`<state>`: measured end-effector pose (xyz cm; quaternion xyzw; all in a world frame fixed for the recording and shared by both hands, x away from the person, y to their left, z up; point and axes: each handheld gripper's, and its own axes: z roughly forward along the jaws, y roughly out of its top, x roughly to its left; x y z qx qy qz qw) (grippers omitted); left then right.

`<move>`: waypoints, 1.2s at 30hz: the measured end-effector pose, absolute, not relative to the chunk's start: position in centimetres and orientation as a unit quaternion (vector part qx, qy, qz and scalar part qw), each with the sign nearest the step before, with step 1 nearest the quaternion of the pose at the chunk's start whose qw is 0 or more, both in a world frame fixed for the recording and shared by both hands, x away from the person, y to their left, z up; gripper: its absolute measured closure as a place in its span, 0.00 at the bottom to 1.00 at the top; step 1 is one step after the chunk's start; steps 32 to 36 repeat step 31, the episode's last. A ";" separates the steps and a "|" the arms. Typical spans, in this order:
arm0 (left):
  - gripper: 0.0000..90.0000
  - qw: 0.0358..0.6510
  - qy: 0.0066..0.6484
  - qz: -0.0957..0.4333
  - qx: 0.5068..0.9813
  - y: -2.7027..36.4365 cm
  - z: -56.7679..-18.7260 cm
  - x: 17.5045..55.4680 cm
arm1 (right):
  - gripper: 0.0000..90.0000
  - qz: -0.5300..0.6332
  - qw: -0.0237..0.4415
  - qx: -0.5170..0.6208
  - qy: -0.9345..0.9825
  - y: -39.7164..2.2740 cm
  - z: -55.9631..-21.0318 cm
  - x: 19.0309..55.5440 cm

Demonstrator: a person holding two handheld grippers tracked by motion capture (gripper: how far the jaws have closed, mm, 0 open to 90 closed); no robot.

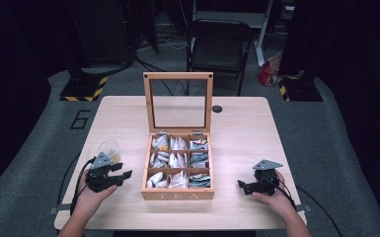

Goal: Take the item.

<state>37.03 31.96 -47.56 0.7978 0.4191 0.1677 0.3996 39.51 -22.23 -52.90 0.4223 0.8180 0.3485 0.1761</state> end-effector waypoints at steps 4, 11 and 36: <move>0.51 0.395 0.419 0.168 0.800 32.1 -48.0 37.0 | 0.03 0.348 0.175 0.424 0.817 -22.2 -52.9 39.5; 0.51 0.391 0.426 0.158 0.800 32.3 -48.9 37.1 | 0.03 0.348 0.175 0.424 0.818 -22.2 -52.9 39.5; 0.43 0.373 0.431 0.154 0.807 32.2 -50.0 37.4 | 0.03 0.348 0.176 0.423 0.818 -22.2 -52.9 39.5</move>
